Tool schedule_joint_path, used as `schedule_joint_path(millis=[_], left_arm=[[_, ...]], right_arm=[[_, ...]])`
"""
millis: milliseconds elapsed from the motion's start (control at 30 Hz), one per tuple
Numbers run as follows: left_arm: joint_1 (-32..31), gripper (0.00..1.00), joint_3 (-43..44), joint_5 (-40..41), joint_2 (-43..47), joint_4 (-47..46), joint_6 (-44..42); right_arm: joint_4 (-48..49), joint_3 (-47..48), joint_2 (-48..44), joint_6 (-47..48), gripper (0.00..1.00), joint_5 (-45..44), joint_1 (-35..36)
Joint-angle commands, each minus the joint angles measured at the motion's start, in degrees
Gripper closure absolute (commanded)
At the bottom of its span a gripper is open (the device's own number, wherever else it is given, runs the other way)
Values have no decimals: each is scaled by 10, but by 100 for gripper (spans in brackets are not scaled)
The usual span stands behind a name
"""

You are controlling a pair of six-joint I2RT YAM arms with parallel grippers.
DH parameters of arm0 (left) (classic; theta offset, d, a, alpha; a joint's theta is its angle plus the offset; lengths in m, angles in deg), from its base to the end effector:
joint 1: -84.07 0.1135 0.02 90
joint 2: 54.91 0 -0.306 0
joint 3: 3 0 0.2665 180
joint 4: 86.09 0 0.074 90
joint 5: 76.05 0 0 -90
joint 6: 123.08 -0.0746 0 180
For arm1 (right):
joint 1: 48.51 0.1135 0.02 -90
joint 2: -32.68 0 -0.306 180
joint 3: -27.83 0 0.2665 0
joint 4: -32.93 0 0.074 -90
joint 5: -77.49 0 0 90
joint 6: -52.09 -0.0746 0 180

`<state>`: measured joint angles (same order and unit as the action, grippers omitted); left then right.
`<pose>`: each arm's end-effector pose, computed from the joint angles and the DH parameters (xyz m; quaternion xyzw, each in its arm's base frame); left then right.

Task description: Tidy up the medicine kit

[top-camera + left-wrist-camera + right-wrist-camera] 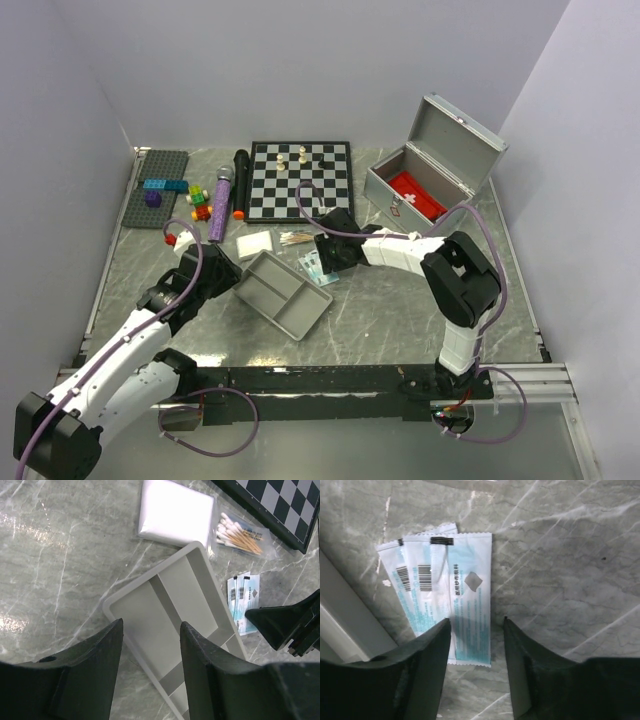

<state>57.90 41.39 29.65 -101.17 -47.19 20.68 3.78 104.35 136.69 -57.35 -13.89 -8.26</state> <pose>0.1751 -0.0636 0.2307 -0.2700 0.8611 -0.1699 0.3960 0.3158 0.2650 0.1633 -0.1696 0.9427 0.1328 0.2547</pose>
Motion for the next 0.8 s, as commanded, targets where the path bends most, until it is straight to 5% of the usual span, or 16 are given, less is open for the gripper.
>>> schedule_joint_path(millis=[0,367,767], left_arm=[[2,46,3,-9,4,-27,4],[4,46,0,-14,12,-25,4],[3,46,17,-10,33,-10,5]], right_arm=[[-18,5,8,-9,53,-5,2],[-18,-20,-45,-13,99,-18,2],[-14,-26,-171,11,100,-6,16]])
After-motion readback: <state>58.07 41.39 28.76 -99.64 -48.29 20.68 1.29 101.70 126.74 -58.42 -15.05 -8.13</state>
